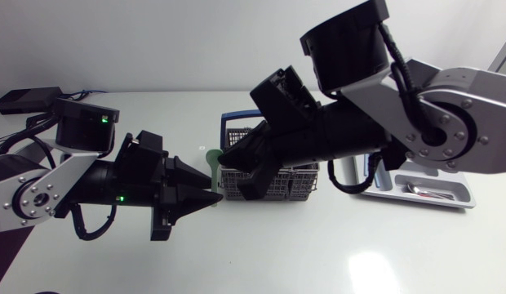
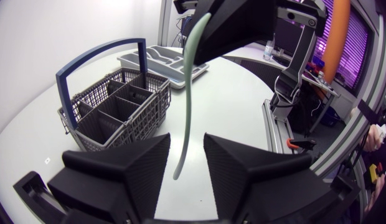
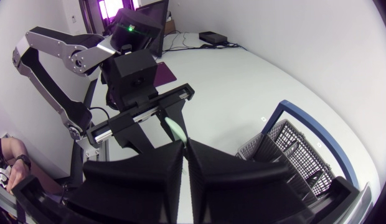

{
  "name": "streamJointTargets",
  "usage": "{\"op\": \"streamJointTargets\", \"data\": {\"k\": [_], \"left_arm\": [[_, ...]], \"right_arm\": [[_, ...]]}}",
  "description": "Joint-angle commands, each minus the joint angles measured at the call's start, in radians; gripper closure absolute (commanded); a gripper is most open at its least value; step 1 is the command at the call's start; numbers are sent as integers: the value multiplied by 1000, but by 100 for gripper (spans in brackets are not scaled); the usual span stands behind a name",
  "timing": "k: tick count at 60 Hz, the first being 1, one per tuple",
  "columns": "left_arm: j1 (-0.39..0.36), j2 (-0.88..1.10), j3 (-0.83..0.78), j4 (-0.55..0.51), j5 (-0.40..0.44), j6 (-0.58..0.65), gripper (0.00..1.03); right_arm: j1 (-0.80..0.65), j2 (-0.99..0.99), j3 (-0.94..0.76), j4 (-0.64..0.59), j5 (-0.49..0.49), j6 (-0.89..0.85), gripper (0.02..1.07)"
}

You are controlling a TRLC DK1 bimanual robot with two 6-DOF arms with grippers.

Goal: Unload the cutlery basket into the drawer organizer.

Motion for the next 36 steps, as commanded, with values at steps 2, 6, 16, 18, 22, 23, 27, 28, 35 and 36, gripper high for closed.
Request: {"op": "streamJointTargets", "data": {"k": [2, 6, 16, 18, 22, 23, 27, 28, 35, 36], "left_arm": [[-9, 18, 19, 11, 16, 16, 74], [-9, 18, 16, 12, 16, 16, 77], [-10, 18, 13, 12, 16, 16, 83], [-10, 18, 13, 12, 16, 16, 83], [-10, 18, 12, 12, 16, 14, 84], [-10, 18, 12, 12, 16, 14, 85], [-10, 18, 12, 12, 16, 13, 92], [-10, 18, 13, 12, 16, 13, 93], [-12, 23, 18, 11, 15, 10, 98], [-13, 23, 18, 9, 15, 10, 99]], "right_arm": [[10, 21, -22, -12, -10, 14, 97], [10, 21, -25, -12, -9, 16, 97], [8, 20, -25, -9, -6, 16, 97], [8, 20, -25, -9, -6, 16, 97], [7, 18, -27, -9, -4, 16, 97], [7, 18, -27, -9, -4, 16, 97], [7, 18, -28, -8, -1, 16, 97], [7, 18, -28, -8, 0, 16, 97], [5, 15, -31, -6, 5, 17, 97], [5, 15, -31, -5, 8, 17, 97]]}}
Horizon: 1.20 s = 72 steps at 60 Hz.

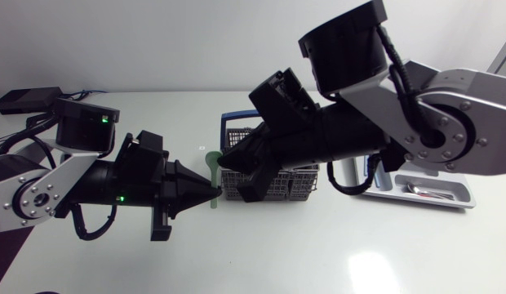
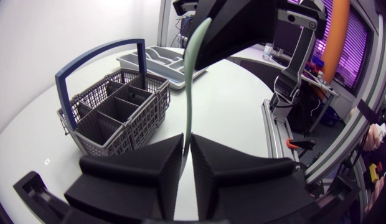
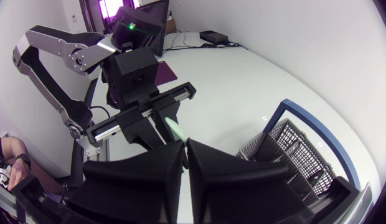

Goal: Unload the cutlery basket into the drawer organizer.

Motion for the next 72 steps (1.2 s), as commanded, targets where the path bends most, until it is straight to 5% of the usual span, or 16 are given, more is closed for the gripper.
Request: {"op": "streamJointTargets", "data": {"k": [1, 10, 18, 27, 49, 66, 72], "left_arm": [[-11, 24, 19, 7, 13, 10, 100], [-12, 35, 42, -3, 8, -19, 100], [-8, 69, 82, -24, 2, -53, 100], [3, 98, 121, -16, -39, -124, 100], [-44, 135, 222, 10, -262, -308, 100], [-64, 147, 246, 22, -297, -357, 100], [-69, 148, 250, 28, -306, -366, 100]], "right_arm": [[-2, 15, -30, -5, 8, 17, 97], [-3, 7, -31, 3, 27, 17, 92], [-6, -10, -31, 4, 57, 17, 57], [-23, -19, -28, 4, 81, 23, 33], [-32, 50, 58, 6, 192, 65, 33], [-37, 146, 165, -10, 228, 112, 34], [-37, 177, 193, -11, 247, 122, 43]]}}
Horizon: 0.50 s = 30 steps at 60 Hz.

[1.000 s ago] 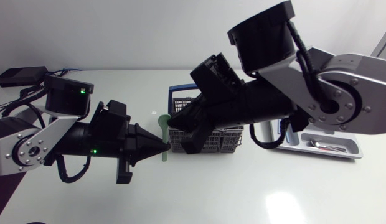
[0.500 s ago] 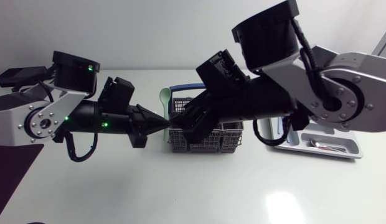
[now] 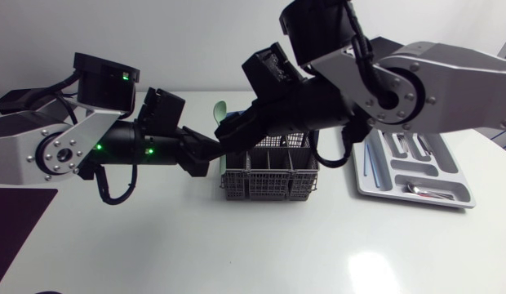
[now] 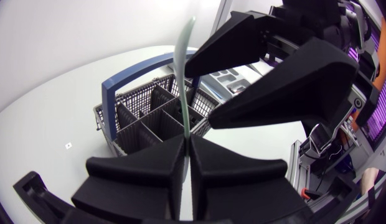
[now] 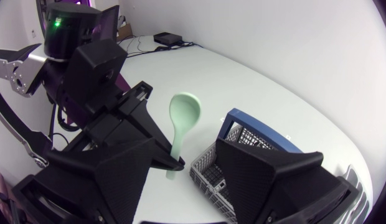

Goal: Unload the cutlery basket into the drawer organizer.

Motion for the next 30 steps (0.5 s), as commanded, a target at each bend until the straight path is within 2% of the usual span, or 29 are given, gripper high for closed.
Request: {"op": "streamJointTargets", "data": {"k": [1, 9, 14, 29, 30], "left_arm": [[-13, 18, 34, 17, -11, -29, 100], [-21, 21, 37, 30, -14, -42, 100], [-19, 27, 42, 37, -15, -48, 100], [-21, 42, 39, 59, -23, -59, 100], [-21, 42, 39, 60, -21, -59, 100]], "right_arm": [[-4, 38, 36, -12, 14, 35, 44], [-4, 64, 56, -12, 29, 38, 49], [-2, 77, 63, -10, 31, 45, 57], [1, 93, 59, -2, 37, 51, 91], [2, 93, 57, -2, 37, 51, 91]]}}
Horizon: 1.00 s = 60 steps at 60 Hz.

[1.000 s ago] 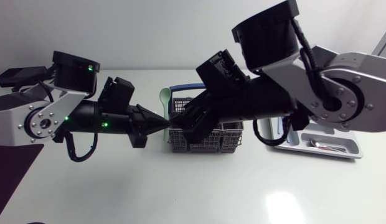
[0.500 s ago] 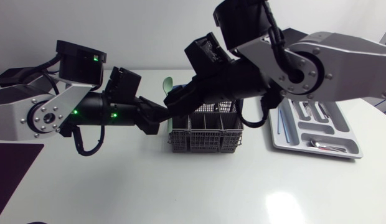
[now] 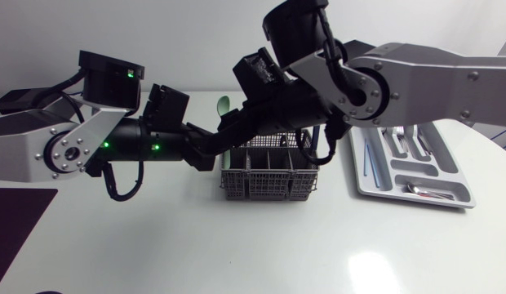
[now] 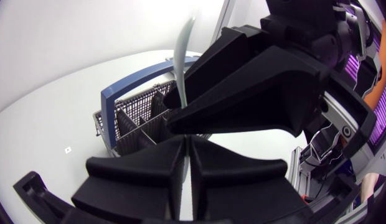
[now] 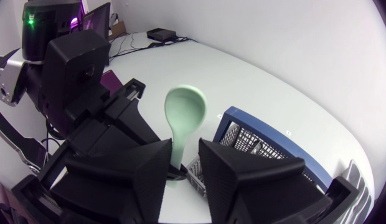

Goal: Unload the cutlery basket into the drawer organizer.

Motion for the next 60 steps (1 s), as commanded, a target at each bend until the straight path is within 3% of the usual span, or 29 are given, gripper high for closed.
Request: {"op": "streamJointTargets", "data": {"k": [1, 24, 38, 60], "left_arm": [[-7, 19, 23, 15, -4, -24, 100], [-4, -9, 6, 18, -4, -34, 80], [-3, -53, -17, 20, -11, -20, 62], [91, -128, -49, -51, -34, 69, 43]], "right_arm": [[-1, 19, 13, -2, 7, 24, 91], [-4, -2, -18, 5, 4, 13, 95], [-24, -59, -50, -7, -18, -4, 95], [-172, -237, -202, -179, -113, -231, 94]]}}
